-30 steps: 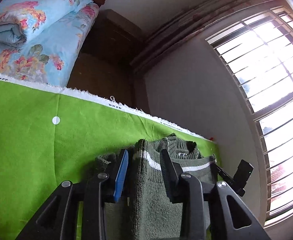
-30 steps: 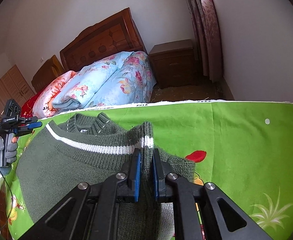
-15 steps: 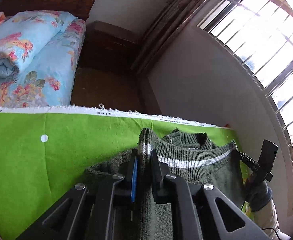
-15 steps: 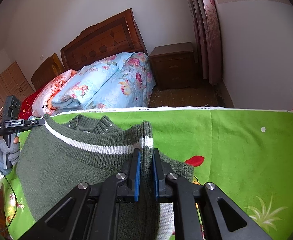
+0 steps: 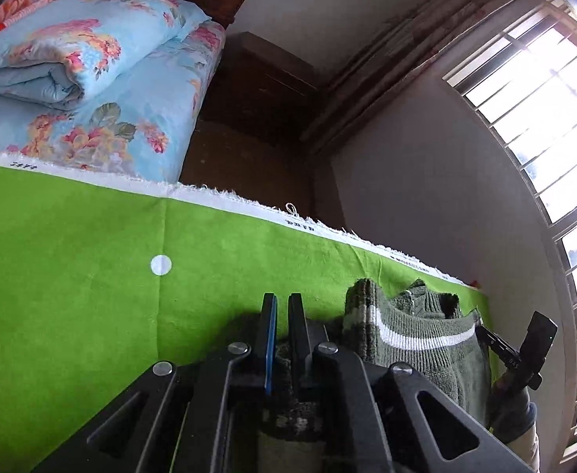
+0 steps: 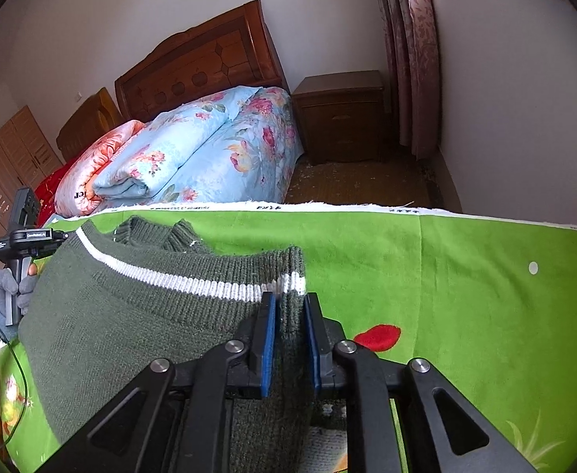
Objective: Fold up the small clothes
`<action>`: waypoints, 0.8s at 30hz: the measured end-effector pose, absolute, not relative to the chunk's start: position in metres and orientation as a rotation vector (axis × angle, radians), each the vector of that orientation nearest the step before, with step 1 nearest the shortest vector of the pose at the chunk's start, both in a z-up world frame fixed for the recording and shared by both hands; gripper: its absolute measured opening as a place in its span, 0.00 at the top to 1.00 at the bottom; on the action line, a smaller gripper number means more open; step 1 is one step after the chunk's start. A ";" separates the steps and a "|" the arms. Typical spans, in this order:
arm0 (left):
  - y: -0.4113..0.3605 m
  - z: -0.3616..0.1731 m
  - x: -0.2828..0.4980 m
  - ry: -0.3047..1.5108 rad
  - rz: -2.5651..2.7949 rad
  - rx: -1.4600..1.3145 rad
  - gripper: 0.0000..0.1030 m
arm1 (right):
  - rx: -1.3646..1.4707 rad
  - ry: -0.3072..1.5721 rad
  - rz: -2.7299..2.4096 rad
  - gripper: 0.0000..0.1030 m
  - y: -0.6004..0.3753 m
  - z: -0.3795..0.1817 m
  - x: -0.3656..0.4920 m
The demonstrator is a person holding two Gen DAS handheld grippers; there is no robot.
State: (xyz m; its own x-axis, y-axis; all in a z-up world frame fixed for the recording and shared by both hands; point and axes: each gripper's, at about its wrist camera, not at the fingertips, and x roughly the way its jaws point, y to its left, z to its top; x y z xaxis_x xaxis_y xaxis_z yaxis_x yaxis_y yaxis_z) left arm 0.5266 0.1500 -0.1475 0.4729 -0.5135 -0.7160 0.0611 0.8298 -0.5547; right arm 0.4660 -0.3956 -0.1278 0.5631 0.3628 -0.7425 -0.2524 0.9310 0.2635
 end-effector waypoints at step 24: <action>0.046 -0.128 0.492 0.963 -0.360 -0.337 0.60 | 0.142 0.968 0.261 0.00 -0.346 -0.125 0.458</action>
State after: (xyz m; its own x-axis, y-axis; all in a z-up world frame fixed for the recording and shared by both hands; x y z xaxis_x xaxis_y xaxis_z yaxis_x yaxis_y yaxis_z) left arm 0.4925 0.0463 -0.1278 0.5211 -0.4406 -0.7309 0.1468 0.8899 -0.4318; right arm 0.4575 -0.3456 -0.1249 0.5391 0.2817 -0.7937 -0.1557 0.9595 0.2348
